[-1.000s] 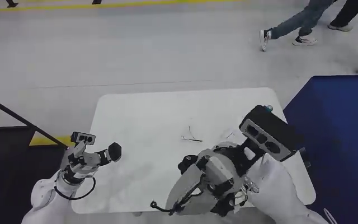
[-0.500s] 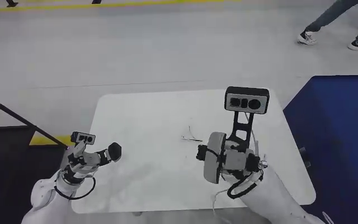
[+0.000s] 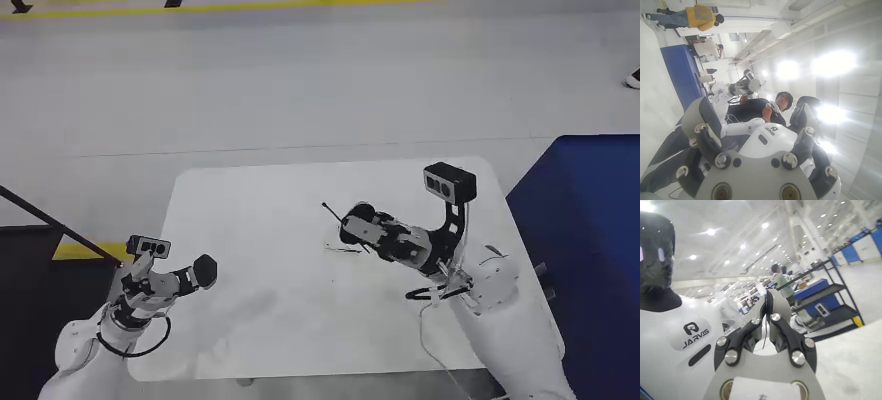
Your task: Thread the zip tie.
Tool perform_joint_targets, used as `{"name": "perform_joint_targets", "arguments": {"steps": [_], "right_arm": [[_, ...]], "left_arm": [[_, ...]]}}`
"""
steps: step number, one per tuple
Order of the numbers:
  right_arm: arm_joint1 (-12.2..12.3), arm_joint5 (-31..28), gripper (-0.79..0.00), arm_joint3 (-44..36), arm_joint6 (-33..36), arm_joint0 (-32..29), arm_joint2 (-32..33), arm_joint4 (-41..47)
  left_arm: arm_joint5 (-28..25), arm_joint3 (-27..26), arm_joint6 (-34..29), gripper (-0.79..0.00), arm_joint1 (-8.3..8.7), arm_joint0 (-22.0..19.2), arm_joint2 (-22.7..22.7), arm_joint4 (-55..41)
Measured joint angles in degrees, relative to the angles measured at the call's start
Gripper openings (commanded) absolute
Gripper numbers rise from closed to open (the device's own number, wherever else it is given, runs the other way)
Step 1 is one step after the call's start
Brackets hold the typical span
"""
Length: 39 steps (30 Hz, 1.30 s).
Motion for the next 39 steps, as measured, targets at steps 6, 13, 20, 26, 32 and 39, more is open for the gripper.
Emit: {"name": "perform_joint_targets", "arguments": {"steps": [6, 13, 20, 26, 32, 39], "right_arm": [[1.87, 3.96, -0.785, 2.34, 1.62, -11.27, 13.27, 4.15], [1.95, 4.38, -0.785, 1.86, 1.75, -12.14, 13.91, 4.79], [2.20, 8.33, -0.785, 3.02, -0.21, -12.90, 14.53, -0.02], [3.10, 17.16, -0.785, 7.37, -3.15, -12.71, 21.68, -0.56], [3.19, 16.72, -0.785, 5.42, -1.64, -13.80, 22.62, 1.71], [3.19, 16.74, -0.785, 5.45, -1.65, -13.78, 22.62, 1.68]], "left_arm": [[0.00, 0.00, 0.00, 0.000, 0.00, 0.00, 0.00, 0.00], [0.00, 0.00, 0.00, 0.000, 0.00, 0.00, 0.00, 0.00], [0.06, -0.04, 0.04, 0.000, 0.00, 0.00, 0.04, 0.06], [11.19, -5.27, 4.34, 0.000, -0.09, -4.53, 6.94, 10.63], [26.41, -8.31, 13.00, 0.000, -2.38, -17.31, 23.54, 15.00], [27.64, -7.91, 13.34, 0.000, -2.51, -18.00, 24.65, 14.16]]}}
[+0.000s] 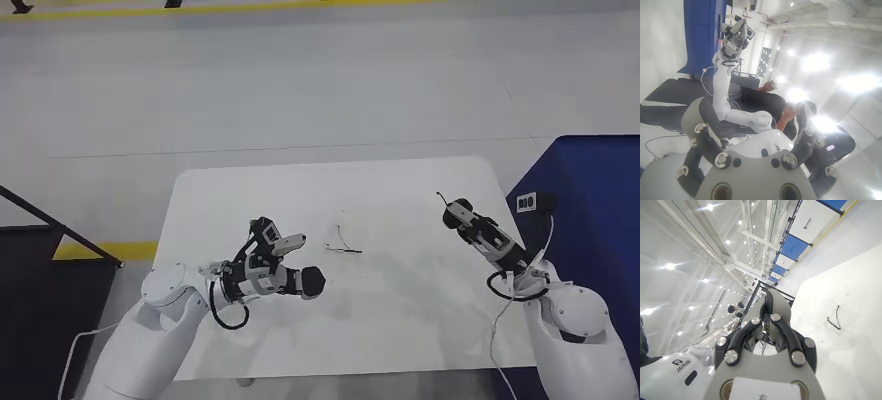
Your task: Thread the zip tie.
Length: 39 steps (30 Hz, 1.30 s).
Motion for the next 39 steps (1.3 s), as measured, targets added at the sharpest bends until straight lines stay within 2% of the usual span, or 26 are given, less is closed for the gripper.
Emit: {"name": "perform_joint_targets", "arguments": {"steps": [5, 7, 10, 14, 17, 18, 20, 27, 29, 31, 33, 36, 38, 39], "right_arm": [[0.00, 0.00, -0.785, 0.00, 0.00, 0.00, 0.00, 0.00], [0.00, 0.00, -0.785, 0.00, 0.00, 0.00, 0.00, 0.00], [0.00, 0.00, -0.785, 0.00, 0.00, 0.00, 0.00, 0.00], [0.00, 0.00, -0.785, 0.00, 0.00, 0.00, 0.00, 0.00], [0.00, 0.00, -0.785, 0.00, 0.00, 0.00, 0.00, 0.00], [0.00, 0.00, -0.785, 0.00, 0.00, 0.00, 0.00, 0.00], [0.00, 0.00, -0.785, 0.00, 0.00, 0.00, 0.00, 0.00], [0.00, 0.00, -0.785, 0.00, 0.00, 0.00, 0.00, 0.00], [0.00, 0.00, -0.785, 0.00, 0.00, 0.00, 0.00, 0.00], [0.00, 0.00, -0.785, 0.00, 0.00, 0.00, 0.00, 0.00], [0.00, 0.00, -0.785, 0.00, 0.00, 0.00, 0.00, 0.00], [0.00, 0.00, -0.785, 0.00, 0.00, 0.00, 0.00, 0.00], [0.00, 0.00, -0.785, 0.00, 0.00, 0.00, 0.00, 0.00], [0.00, 0.00, -0.785, 0.00, 0.00, 0.00, 0.00, 0.00]], "left_arm": [[0.48, 0.17, 0.35, 0.000, -0.04, 0.00, 0.27, 0.03], [3.04, -0.03, 1.65, 0.000, -0.38, -0.97, 1.93, -0.65], [8.29, 2.81, 3.88, 0.000, -1.90, -7.66, 6.79, -2.83], [12.58, 10.13, 16.84, 0.000, -5.42, -21.23, 16.94, 4.30], [16.02, 16.32, 24.60, 0.000, -8.17, -29.60, 23.78, 9.60], [16.55, 17.98, 26.65, 0.000, -8.81, -31.25, 25.01, 10.45], [16.94, 19.34, 28.58, 0.000, -9.23, -32.42, 25.82, 10.40], [16.86, 19.06, 28.22, 0.000, -9.15, -32.15, 25.71, 10.23], [17.88, 17.07, 30.52, 0.000, -9.17, -32.52, 27.83, 12.52], [22.71, 13.23, 36.68, 0.000, -9.89, -33.20, 32.09, 18.89], [31.64, 10.70, 44.11, 0.000, -11.27, -35.05, 36.69, 28.95], [41.63, 12.20, 48.78, 0.000, -13.74, -38.58, 42.43, 39.84], [46.54, 14.64, 51.31, 0.000, -15.89, -40.28, 45.67, 44.38], [47.41, 15.93, 51.54, 0.000, -16.85, -40.83, 46.53, 44.94]]}}
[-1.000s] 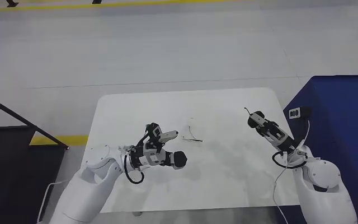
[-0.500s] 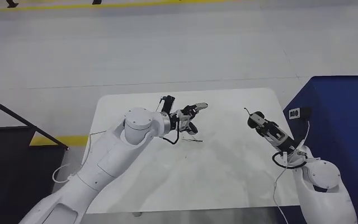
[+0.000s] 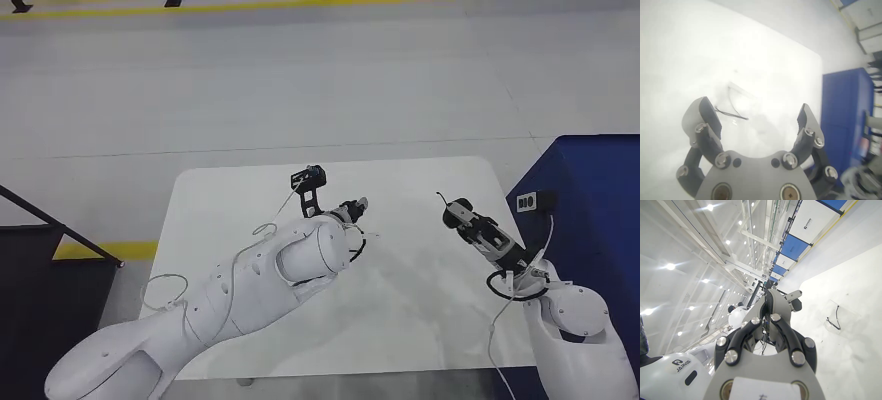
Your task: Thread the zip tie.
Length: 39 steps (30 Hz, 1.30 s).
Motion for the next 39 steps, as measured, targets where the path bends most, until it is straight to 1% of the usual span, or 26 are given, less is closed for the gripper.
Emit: {"name": "perform_joint_targets", "arguments": {"steps": [1, 2, 8, 10, 12, 13, 14, 15, 16, 17, 18, 20, 23, 29, 34, 36, 39], "right_arm": [[0.00, 0.00, -0.785, 0.00, 0.00, 0.00, 0.00, 0.00], [0.00, 0.00, -0.785, 0.00, 0.00, 0.00, 0.00, 0.00], [0.00, 0.00, -0.785, 0.00, 0.00, 0.00, 0.00, 0.00], [0.00, 0.00, -0.785, 0.00, 0.00, 0.00, 0.00, 0.00], [0.00, 0.00, -0.785, 0.00, 0.00, 0.00, 0.00, 0.00], [0.00, 0.00, -0.785, 0.00, 0.00, 0.00, 0.00, 0.00], [0.00, 0.00, -0.785, 0.00, 0.00, 0.00, 0.00, 0.00], [0.00, 0.00, -0.785, 0.00, 0.00, 0.00, 0.00, 0.00], [0.00, 0.00, -0.785, 0.00, 0.00, 0.00, 0.00, 0.00], [0.00, 0.00, -0.785, 0.00, 0.00, 0.00, 0.00, 0.00], [0.00, 0.00, -0.785, 0.00, 0.00, 0.00, 0.00, 0.00], [0.00, 0.00, -0.785, 0.00, 0.00, 0.00, 0.00, 0.00], [0.00, 0.00, -0.785, 0.00, 0.00, 0.00, 0.00, 0.00], [0.00, 0.00, -0.785, 0.00, 0.00, 0.00, 0.00, 0.00], [0.00, 0.00, -0.785, 0.00, 0.00, 0.00, 0.00, 0.00], [0.00, 0.00, -0.785, 0.00, 0.00, 0.00, 0.00, 0.00], [0.00, 0.00, -0.785, 0.00, 0.00, 0.00, 0.00, 0.00]], "left_arm": [[0.25, 1.18, 0.03, 0.000, -0.69, -0.39, 0.41, 0.06], [0.21, 1.76, -0.01, 0.000, -0.95, -0.53, 0.51, -0.07], [0.02, 1.48, -0.13, 0.000, -0.80, -0.41, 0.45, -0.14], [0.01, 2.69, -1.86, 0.000, -1.00, -0.53, 2.21, 1.59], [-0.24, 4.44, -6.95, -0.006, -1.86, -2.73, 5.88, 4.82], [-0.92, 4.97, -9.26, -0.074, -2.39, -3.78, 6.94, 5.42], [-1.91, 5.96, -11.97, -0.169, -3.14, -5.07, 7.96, 6.01], [-2.33, 6.91, -13.71, -0.197, -3.73, -5.97, 8.63, 6.55], [-2.68, 7.90, -15.21, -0.326, -4.36, -6.74, 9.23, 7.06], [-3.28, 9.27, -17.06, -0.403, -5.25, -7.59, 9.81, 7.39], [-4.03, 10.30, -18.35, -0.422, -5.92, -8.11, 10.04, 7.39], [-5.42, 13.17, -21.09, -0.431, -7.38, -9.02, 10.17, 6.94], [-6.05, 18.14, -25.57, -0.456, -9.48, -10.12, 10.48, 5.90], [-7.30, 27.97, -31.50, -0.453, -13.43, -11.31, 10.42, 4.02], [-9.02, 33.20, -32.53, -0.465, -16.06, -11.34, 10.64, 4.54], [-9.48, 35.02, -32.17, -0.462, -17.19, -11.21, 10.67, 5.08], [-9.75, 37.60, -31.29, -0.477, -18.83, -10.84, 10.63, 5.87]]}}
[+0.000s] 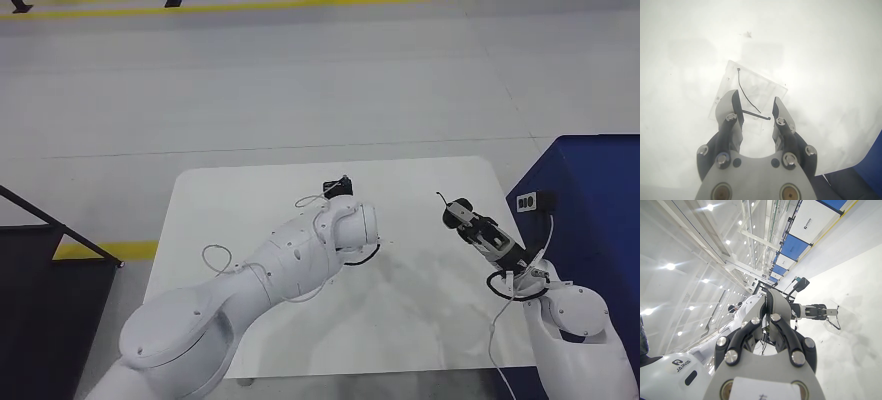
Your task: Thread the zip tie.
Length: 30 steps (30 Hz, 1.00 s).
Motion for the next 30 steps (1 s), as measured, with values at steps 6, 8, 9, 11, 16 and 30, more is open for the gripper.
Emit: {"name": "perform_joint_targets", "arguments": {"steps": [6, 8, 9, 11, 16, 30], "right_arm": [[0.00, 0.00, -0.785, 0.00, 0.00, 0.00, 0.00, 0.00], [0.00, 0.00, -0.785, 0.00, 0.00, 0.00, 0.00, 0.00], [0.00, 0.00, -0.785, 0.00, 0.00, 0.00, 0.00, 0.00], [0.00, 0.00, -0.785, 0.00, 0.00, 0.00, 0.00, 0.00], [0.00, 0.00, -0.785, 0.00, 0.00, 0.00, 0.00, 0.00], [0.00, 0.00, -0.785, 0.00, 0.00, 0.00, 0.00, 0.00]], "left_arm": [[-1.15, 6.50, 0.92, -0.493, -3.03, 0.52, -0.74, 0.18], [-1.45, 8.64, 0.99, -0.493, -3.99, 0.57, -0.87, 0.49], [-1.69, 9.49, 0.87, -0.493, -4.39, 0.57, -0.94, 0.55], [-2.29, 11.36, 0.74, -0.489, -5.30, 0.55, -1.12, 0.79], [-2.85, 15.03, 0.86, -0.486, -7.24, 0.63, -1.36, 1.71], [-7.05, 23.48, -0.36, -0.610, -11.41, 0.37, -2.90, 3.45]]}}
